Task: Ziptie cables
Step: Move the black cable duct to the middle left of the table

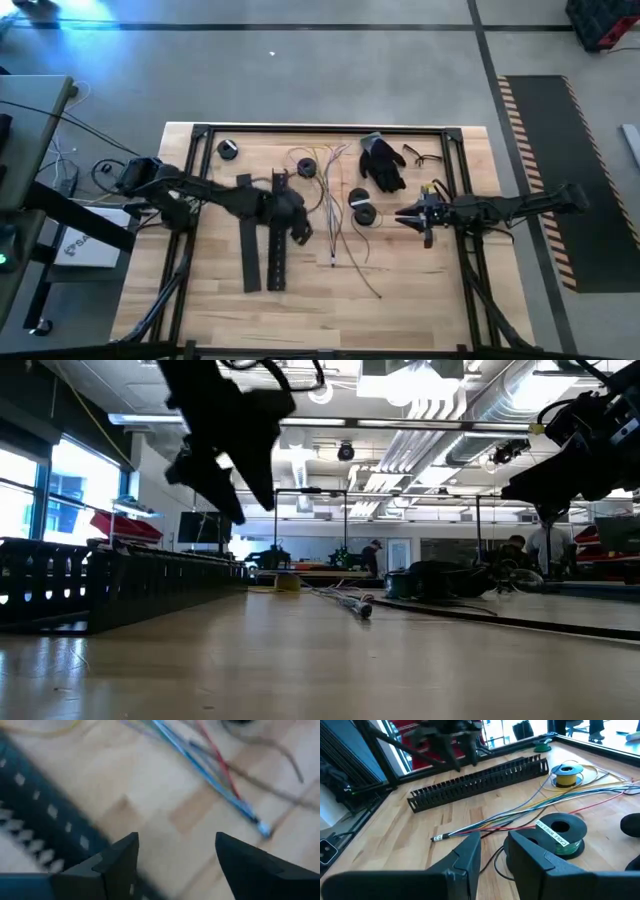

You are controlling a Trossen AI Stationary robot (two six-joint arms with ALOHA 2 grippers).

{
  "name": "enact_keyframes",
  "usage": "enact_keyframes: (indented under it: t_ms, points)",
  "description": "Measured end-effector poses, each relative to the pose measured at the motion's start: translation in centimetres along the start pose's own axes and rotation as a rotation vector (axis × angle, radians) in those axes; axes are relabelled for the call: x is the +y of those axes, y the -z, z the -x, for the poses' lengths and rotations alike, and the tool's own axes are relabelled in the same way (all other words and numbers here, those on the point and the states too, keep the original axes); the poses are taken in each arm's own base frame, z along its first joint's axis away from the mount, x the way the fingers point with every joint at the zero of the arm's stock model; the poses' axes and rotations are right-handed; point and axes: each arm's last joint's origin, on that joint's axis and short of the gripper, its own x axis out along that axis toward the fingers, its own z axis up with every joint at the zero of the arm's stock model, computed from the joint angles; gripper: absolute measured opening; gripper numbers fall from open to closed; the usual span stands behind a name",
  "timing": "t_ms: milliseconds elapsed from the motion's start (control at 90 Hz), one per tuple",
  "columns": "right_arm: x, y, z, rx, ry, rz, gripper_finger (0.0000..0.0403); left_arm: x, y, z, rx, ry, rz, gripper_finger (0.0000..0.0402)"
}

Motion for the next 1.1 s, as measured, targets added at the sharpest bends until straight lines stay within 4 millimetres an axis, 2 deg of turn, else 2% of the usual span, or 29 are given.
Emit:
enact_keyframes:
  t_ms: [156, 356, 556, 789, 889, 956, 1033, 1100]
  points:
    - [0.0, 0.0, 0.0, 0.0, 0.0, 0.0, 0.0082, 2.4, -0.8, -2.8, 0.138, -0.125, -0.009, 0.0168]
    - [0.0, 0.0, 0.0, 0.0, 0.0, 0.0, 0.0082, 3.5, -0.3, -4.4, 0.261, -0.211, -0.064, 0.0105]
    - [0.0, 0.0, 0.0, 0.0, 0.0, 0.0, 0.0082, 4.5, 1.2, -3.5, 0.384, -0.362, -0.17, 0.0067]
    - [0.0, 0.0, 0.0, 0.0, 0.0, 0.0, 0.0082, 4.7, 3.2, -1.9, 0.489, -0.492, -0.325, 0.0058]
    - [0.0, 0.0, 0.0, 0.0, 0.0, 0.0, 0.0082, 3.8, 3.3, -1.2, 0.448, -0.422, -0.377, 0.0058]
    - [0.0, 0.0, 0.0, 0.0, 0.0, 0.0, 0.0082, 2.4, 3.0, -1.0, 0.394, -0.322, -0.43, 0.0058]
    - [0.0, 0.0, 0.0, 0.0, 0.0, 0.0, 0.0082, 0.1, 2.7, -0.9, 0.312, -0.15, -0.547, 0.0058]
    - [0.0, 0.0, 0.0, 0.0, 0.0, 0.0, 0.0082, -2.2, 2.9, -0.9, 0.239, 0.088, -0.752, 0.0058]
